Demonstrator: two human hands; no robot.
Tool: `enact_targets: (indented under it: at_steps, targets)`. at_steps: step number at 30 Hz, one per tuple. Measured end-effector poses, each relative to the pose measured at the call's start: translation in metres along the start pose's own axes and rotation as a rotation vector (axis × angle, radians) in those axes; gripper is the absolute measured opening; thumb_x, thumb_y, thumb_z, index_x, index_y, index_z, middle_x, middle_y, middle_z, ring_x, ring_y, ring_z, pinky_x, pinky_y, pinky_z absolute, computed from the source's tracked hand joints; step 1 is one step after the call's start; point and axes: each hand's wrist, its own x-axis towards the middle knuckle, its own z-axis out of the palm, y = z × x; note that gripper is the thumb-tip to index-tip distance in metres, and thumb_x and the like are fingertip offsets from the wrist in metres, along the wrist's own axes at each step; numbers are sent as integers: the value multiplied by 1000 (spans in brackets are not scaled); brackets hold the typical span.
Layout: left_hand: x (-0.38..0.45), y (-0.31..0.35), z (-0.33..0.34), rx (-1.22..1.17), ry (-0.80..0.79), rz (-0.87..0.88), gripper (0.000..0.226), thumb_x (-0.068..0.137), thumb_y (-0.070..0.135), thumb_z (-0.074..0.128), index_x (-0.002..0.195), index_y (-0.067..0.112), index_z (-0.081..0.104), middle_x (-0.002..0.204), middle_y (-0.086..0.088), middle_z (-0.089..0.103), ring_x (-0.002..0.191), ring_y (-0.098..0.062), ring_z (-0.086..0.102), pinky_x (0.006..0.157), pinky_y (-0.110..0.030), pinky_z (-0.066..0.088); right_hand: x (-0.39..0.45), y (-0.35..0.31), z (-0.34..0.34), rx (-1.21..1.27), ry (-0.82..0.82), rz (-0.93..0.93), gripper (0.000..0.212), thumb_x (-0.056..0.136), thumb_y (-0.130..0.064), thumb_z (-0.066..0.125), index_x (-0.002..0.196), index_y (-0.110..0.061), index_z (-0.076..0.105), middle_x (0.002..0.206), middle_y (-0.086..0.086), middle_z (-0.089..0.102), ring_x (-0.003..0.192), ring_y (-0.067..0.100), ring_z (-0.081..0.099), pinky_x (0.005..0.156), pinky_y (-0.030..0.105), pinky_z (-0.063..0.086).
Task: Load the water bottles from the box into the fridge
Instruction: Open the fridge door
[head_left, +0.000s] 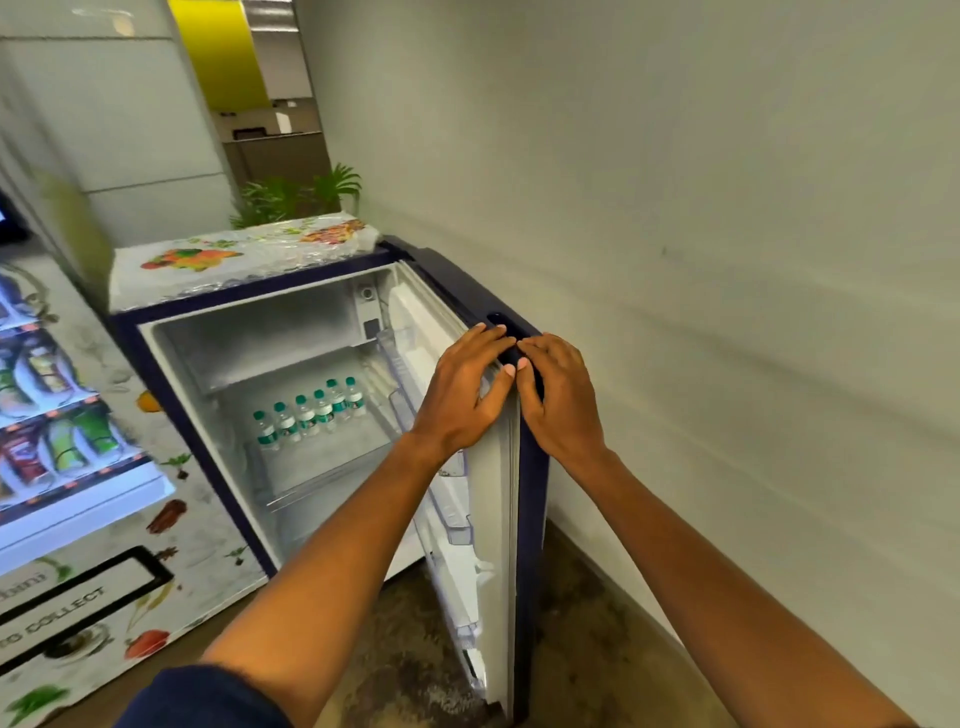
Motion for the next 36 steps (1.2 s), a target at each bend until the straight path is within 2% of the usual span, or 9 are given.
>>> enact_targets:
  at_steps: [5,9,12,15,20,23,29,32,36]
  targets:
    - [30,8,20,68,-170,50,58,88,24,47,144,11,46,152,-6,41,147,-23,24,120,-43,21,5,23,-16,-248,93,-35,38,95,-24,49,125,-6,63,127,12,61,121,29,54,107,49,39]
    - [50,9,36,90,-274,60,67,85,28,44,149,9,35,157,-6,31,149,-23,17,120,-51,18,8,37,-22,-443,52,48,49,94,-35,41,130,-7,58,133,13,58,128,33,51,110,61,32]
    - [66,6,48,109,-349,85,66,91,21,51,152,10,26,160,-4,22,151,-22,9,122,-50,8,13,51,-20,-571,33,113,54,91,-38,49,136,-8,53,138,13,55,133,34,47,111,64,25]
    - [85,-6,61,133,-409,147,70,95,21,55,154,13,18,163,-2,14,151,-20,3,121,-49,2,20,64,-16,-669,11,183,63,91,-44,53,143,-9,46,146,12,47,139,34,39,113,64,16]
    - [117,-32,81,299,-453,268,70,98,44,39,155,15,10,164,-2,6,151,-21,1,120,-53,0,38,82,-18,-788,-35,309,67,96,-44,49,151,-9,33,156,11,35,147,31,24,117,61,4]
    - [138,-52,83,322,-444,260,75,92,53,25,156,15,11,164,-4,8,151,-22,3,119,-53,1,54,94,-21,-802,-17,374,62,96,-33,49,151,-10,33,157,9,33,147,29,22,118,60,7]
    - [171,-98,90,451,-465,279,72,98,56,26,156,15,12,164,-7,0,151,-26,-1,118,-57,0,81,117,-18,-838,-7,459,60,95,-26,49,149,-8,33,154,11,36,146,29,24,118,58,14]
    - [181,-105,97,442,-475,286,78,92,59,18,156,15,12,164,-6,-2,151,-25,-2,118,-57,-1,93,128,-16,-852,-21,497,60,95,-26,50,150,-8,31,154,11,34,146,29,23,118,57,17]
    - [191,-110,110,357,-449,274,72,98,54,34,155,15,13,164,-6,1,151,-24,-2,118,-54,-1,106,138,-11,-871,-30,542,63,96,-27,51,151,-8,27,156,11,30,148,28,19,119,56,16]
